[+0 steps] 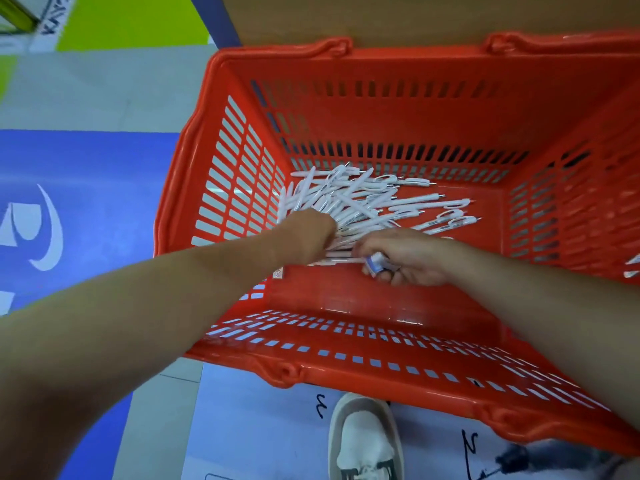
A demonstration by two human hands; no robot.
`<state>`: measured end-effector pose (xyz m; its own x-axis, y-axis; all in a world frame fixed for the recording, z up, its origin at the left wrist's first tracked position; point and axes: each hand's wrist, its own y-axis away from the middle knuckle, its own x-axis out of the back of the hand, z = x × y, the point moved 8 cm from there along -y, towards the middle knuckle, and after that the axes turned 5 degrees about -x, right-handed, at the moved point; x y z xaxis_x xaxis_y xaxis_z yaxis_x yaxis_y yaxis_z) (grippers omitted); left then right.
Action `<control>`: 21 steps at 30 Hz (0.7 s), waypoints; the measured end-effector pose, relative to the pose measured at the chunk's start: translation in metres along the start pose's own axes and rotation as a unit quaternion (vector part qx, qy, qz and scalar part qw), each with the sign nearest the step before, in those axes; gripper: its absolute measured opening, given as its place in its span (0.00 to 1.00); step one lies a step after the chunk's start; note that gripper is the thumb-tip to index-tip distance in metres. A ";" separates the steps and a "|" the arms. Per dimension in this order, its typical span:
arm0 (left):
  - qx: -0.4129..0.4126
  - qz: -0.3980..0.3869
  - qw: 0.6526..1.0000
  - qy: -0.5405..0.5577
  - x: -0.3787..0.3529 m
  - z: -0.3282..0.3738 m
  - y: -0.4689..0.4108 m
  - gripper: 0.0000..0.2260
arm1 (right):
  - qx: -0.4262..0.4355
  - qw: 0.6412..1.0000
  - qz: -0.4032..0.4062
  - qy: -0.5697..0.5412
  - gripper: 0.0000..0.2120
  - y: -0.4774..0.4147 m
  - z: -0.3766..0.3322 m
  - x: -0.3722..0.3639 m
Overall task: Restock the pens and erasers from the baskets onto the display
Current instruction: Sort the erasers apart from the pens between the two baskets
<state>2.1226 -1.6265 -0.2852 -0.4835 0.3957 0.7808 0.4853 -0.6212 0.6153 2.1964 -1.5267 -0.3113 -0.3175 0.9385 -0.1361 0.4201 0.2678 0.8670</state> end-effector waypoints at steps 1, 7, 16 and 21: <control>0.021 -0.045 0.999 -0.016 -0.003 -0.007 0.005 0.02 | 0.008 0.999 0.000 0.039 0.07 -0.002 -0.001 -0.002; 0.032 -0.157 0.978 -0.132 -0.040 -0.019 0.035 0.01 | 0.034 0.986 0.062 0.149 0.10 -0.015 0.000 -0.012; 0.057 -0.033 0.995 -0.072 -0.044 -0.020 0.028 0.09 | 0.116 0.959 0.187 0.177 0.12 -0.013 -0.009 0.005; 0.048 -0.030 0.995 -0.083 -0.038 -0.020 0.025 0.11 | 0.092 0.970 0.220 0.057 0.08 -0.003 -0.009 0.042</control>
<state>2.1388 -1.6708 -0.3018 -0.3899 0.5414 0.7449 0.5302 -0.5294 0.6623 2.1745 -1.4899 -0.3152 -0.1606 0.9435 0.2900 0.6767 -0.1086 0.7282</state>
